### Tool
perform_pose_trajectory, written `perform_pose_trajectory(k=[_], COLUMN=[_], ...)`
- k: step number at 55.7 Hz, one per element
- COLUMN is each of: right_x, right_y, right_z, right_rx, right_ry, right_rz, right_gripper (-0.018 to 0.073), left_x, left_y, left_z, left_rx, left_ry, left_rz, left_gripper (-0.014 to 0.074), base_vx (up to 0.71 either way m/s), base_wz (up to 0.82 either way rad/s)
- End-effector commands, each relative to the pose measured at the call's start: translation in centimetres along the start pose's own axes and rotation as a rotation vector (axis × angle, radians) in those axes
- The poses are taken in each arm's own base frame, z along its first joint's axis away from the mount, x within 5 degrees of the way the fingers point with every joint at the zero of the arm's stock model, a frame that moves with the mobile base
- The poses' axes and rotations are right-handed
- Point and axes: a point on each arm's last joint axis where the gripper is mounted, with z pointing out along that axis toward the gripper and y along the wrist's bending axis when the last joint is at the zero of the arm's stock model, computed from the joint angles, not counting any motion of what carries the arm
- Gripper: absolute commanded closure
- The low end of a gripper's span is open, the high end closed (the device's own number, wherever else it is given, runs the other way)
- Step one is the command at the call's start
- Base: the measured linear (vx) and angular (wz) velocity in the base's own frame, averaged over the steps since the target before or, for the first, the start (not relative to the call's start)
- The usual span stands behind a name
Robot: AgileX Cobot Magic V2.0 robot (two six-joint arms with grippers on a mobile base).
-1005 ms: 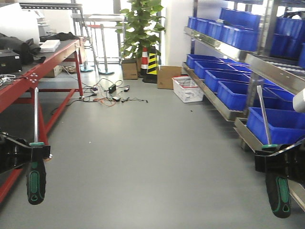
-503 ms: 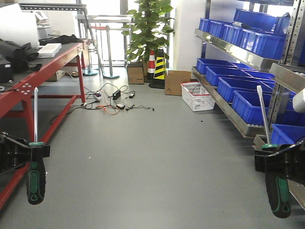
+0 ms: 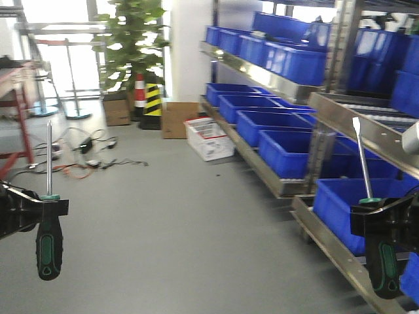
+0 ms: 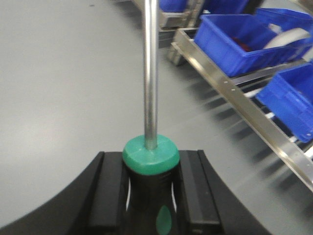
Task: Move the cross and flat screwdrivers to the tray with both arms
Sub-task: 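Turn and approach the grey metal tray on the roller shelf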
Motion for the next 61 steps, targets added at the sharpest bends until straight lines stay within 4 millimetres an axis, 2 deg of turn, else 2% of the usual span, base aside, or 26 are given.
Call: perform_pose_trajectory(k=[1, 33, 61], right_x=[-1.79, -1.79, -1.79], right_y=[0.07, 0.07, 0.07], right_z=[-1.28, -1.28, -1.28], right_rx=[-0.008, -0.008, -0.008], right_ry=[-0.137, -0.137, -0.137], right_rz=[-0.007, -0.007, -0.007], right_gripper=[0.0568, 0.0568, 0.0568], left_x=[-1.64, -1.68, -1.68], left_y=[-0.56, -0.54, -0.54], left_z=[-1.30, -1.31, -1.31], left_rx=[-0.003, -0.005, -0.005], left_ry=[-0.118, -0.122, -0.122], left_rz=[-0.017, -0.017, -0.017], left_gripper=[0.0597, 0.0597, 0.0597], base_vx=[0.42, 0.37, 0.24], base_wz=[-0.59, -0.72, -0.84])
